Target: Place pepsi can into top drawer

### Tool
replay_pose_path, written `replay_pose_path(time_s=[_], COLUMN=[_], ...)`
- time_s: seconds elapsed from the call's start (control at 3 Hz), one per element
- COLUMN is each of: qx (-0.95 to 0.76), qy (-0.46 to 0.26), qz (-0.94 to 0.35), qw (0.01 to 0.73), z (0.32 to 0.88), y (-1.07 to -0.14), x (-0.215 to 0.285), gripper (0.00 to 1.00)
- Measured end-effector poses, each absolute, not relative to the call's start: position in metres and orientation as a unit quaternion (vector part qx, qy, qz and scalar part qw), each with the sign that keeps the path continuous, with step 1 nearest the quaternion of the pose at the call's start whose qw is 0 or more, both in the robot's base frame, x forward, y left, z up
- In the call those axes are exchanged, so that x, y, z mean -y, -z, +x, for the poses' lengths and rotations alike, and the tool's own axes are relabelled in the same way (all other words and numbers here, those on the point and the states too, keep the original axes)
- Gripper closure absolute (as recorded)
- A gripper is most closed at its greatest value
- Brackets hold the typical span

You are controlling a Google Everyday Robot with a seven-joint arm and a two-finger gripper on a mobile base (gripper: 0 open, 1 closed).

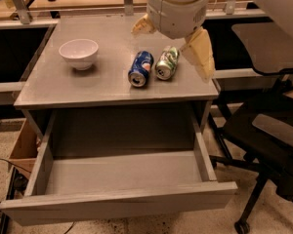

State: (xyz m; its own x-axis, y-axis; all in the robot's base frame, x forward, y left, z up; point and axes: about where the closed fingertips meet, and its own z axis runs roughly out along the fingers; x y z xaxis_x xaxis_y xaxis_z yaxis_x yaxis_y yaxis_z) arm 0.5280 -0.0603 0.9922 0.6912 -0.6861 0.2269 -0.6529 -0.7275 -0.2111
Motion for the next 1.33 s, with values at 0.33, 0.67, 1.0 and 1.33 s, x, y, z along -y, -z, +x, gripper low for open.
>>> replay_pose_path(time_s=[0.33, 0.67, 1.0, 1.33], qx=[-0.286, -0.264, -0.26, -0.242], qy=[0.153, 0.171, 0.172, 0.178], qz=[-0.945, -0.947, -0.947, -0.951], qw=[0.046, 0.071, 0.073, 0.076], z=[0.545, 0.558, 0.56, 0.565], y=[-0.996, -1.0, -0.999, -0.995], x=[0.023, 0.002, 0.001, -0.004], gripper=[0.0, 0.0, 0.0, 0.0])
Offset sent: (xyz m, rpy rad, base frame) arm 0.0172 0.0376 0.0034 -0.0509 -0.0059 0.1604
